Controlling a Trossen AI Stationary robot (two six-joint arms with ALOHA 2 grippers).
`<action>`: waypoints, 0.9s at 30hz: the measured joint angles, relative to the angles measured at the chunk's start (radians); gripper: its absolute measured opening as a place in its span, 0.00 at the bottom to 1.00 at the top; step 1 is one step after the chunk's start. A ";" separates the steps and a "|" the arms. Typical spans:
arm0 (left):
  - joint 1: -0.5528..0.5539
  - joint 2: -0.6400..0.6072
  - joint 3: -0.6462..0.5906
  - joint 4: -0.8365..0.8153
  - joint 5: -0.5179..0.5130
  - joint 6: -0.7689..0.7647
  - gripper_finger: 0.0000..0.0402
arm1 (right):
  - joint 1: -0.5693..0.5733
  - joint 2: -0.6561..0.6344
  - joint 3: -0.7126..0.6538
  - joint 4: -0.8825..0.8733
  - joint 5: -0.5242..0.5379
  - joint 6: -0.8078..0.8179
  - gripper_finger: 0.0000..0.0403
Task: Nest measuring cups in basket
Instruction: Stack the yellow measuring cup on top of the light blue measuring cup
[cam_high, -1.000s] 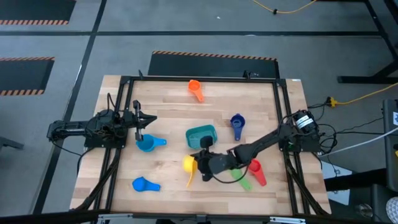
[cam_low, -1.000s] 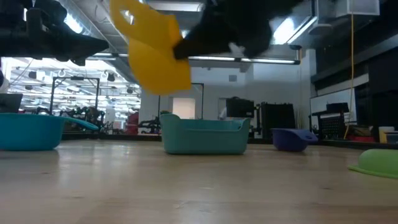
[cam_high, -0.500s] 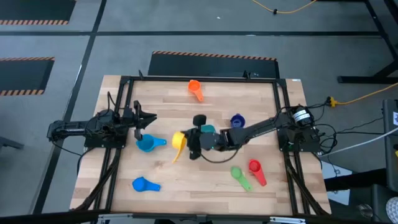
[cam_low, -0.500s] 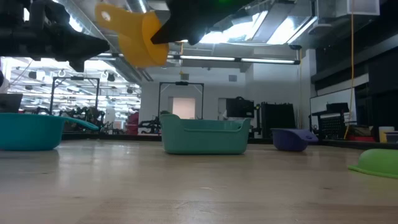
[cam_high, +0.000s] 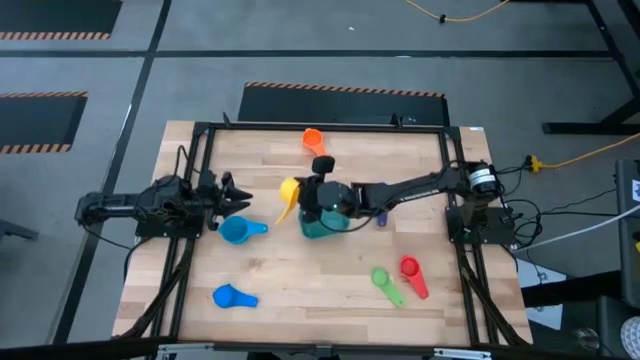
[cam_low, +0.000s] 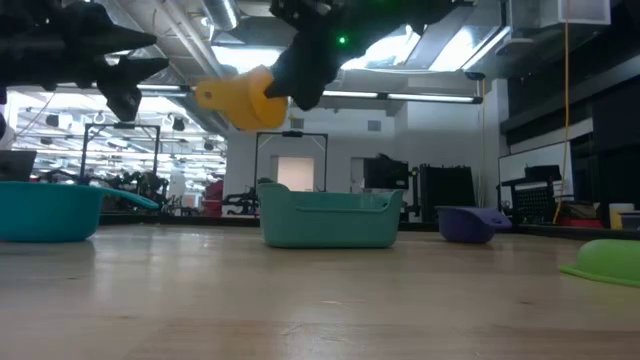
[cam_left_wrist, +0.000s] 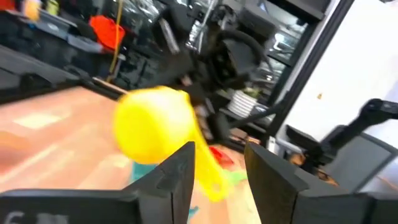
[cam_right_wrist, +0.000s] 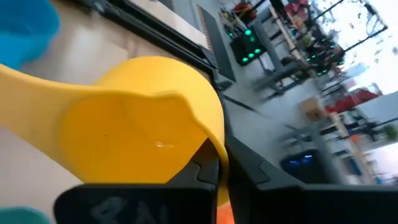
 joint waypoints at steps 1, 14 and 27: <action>-0.009 0.006 0.000 0.000 0.000 -0.001 0.35 | -0.007 0.000 0.000 0.000 0.003 -0.030 0.04; -0.153 0.125 0.001 0.062 -0.216 0.060 0.35 | -0.041 0.000 0.000 0.004 0.092 -0.330 0.04; -0.242 0.274 0.001 0.135 -0.387 0.089 0.34 | -0.041 0.000 0.000 0.023 0.102 -0.437 0.05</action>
